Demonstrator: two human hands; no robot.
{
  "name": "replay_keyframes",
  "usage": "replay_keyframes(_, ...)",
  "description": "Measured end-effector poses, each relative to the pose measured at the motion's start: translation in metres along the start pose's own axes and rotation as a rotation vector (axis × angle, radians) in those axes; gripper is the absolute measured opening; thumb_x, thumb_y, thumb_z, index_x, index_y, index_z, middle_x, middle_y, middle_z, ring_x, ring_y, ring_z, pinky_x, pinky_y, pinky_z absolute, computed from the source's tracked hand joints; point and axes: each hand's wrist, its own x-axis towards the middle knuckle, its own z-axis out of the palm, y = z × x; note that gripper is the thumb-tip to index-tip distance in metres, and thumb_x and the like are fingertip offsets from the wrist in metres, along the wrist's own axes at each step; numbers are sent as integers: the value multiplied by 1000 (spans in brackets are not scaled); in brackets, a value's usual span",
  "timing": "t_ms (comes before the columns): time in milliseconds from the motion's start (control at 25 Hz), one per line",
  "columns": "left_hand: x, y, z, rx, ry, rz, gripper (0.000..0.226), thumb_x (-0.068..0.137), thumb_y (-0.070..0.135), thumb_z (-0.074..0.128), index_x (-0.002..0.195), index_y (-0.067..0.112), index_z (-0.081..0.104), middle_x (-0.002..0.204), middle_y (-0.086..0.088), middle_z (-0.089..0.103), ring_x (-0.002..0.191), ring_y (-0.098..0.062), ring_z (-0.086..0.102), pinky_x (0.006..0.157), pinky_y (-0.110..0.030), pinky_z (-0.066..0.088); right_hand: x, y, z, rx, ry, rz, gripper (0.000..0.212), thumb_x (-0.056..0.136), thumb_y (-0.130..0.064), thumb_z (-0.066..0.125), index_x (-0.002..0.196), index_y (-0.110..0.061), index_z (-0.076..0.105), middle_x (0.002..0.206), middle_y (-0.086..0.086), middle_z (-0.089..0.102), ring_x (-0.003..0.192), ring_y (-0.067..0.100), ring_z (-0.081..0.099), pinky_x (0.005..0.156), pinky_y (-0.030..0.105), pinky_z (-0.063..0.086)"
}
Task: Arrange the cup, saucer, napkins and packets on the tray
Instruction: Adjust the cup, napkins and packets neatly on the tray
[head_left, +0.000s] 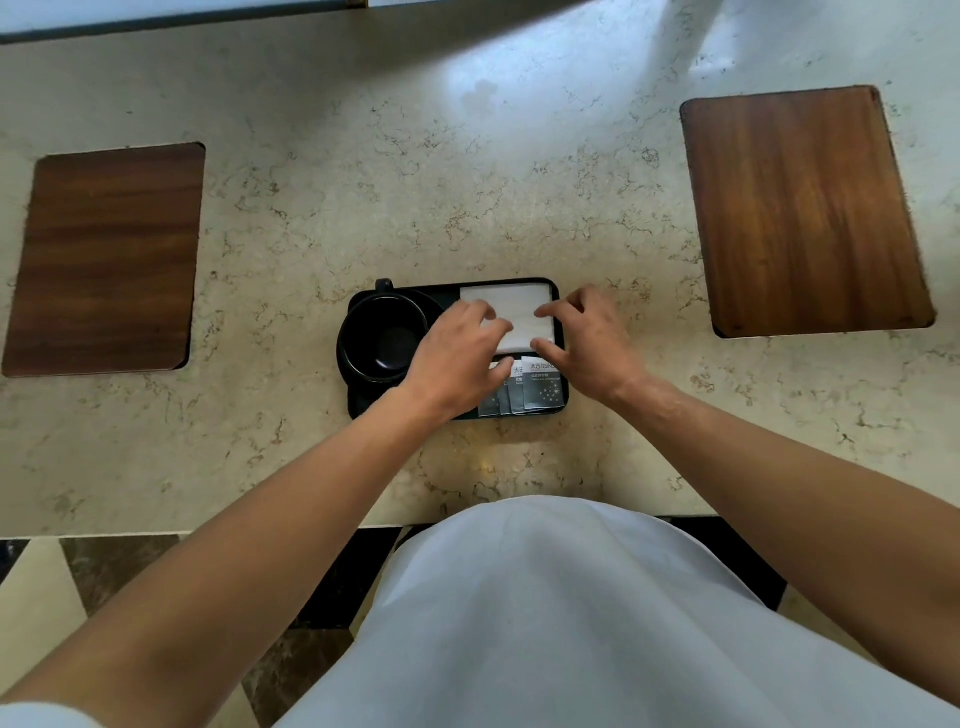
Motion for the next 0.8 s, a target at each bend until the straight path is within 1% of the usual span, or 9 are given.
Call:
replay_keyframes(80,-14,9,7,-13,19,1,43,93,34,66,129,12,65,127,-9,61,119,-26,54,100,-39,48,-12,-1,5,-4,5,-13,41,92,-40,69,129,-22,63,111,5,51,109,22,46,96,38,45)
replay_keyframes(240,-45,23,27,-65,73,-8,29,91,20,70,115,5,72,115,-12,66,106,-26,61,87,-42,56,-34,-5,15,35,-8,-25,37,93,-34,70,125,-18,66,107,6,56,104,23,52,93,39,47)
replay_keyframes(360,-62,25,42,-106,66,-29,26,92,17,69,115,4,72,116,-12,66,105,-25,61,82,-41,59,-45,-7,22,10,-34,-48,39,92,-32,71,127,-17,64,109,6,57,104,22,53,93,39,47)
replay_keyframes(480,-68,22,49,-132,46,-88,32,93,18,68,122,5,69,124,-11,63,113,-24,59,84,-41,60,-51,-10,28,7,-22,-30,43,92,-34,71,130,-16,63,111,7,58,104,22,53,93,38,48)
replay_keyframes(560,-69,21,52,-136,57,-113,34,91,16,69,124,6,68,127,-12,63,116,-25,59,84,-42,60,-53,-12,31,-1,-9,-16,47,91,-36,72,133,-15,62,114,8,59,106,22,53,94,39,49)
replay_keyframes(680,-72,19,55,-107,62,-92,39,88,15,72,126,10,68,126,-12,64,114,-28,59,86,-43,59,-56,-18,35,-24,16,-5,52,90,-39,72,134,-14,59,118,9,60,108,25,54,95,40,48)
replay_keyframes(800,-73,20,58,-52,36,-71,38,89,17,71,126,14,69,126,-11,63,115,-27,57,92,-43,55,-53,-21,36,-37,20,18,56,89,-41,73,135,-15,56,121,9,59,110,25,54,96,40,48)
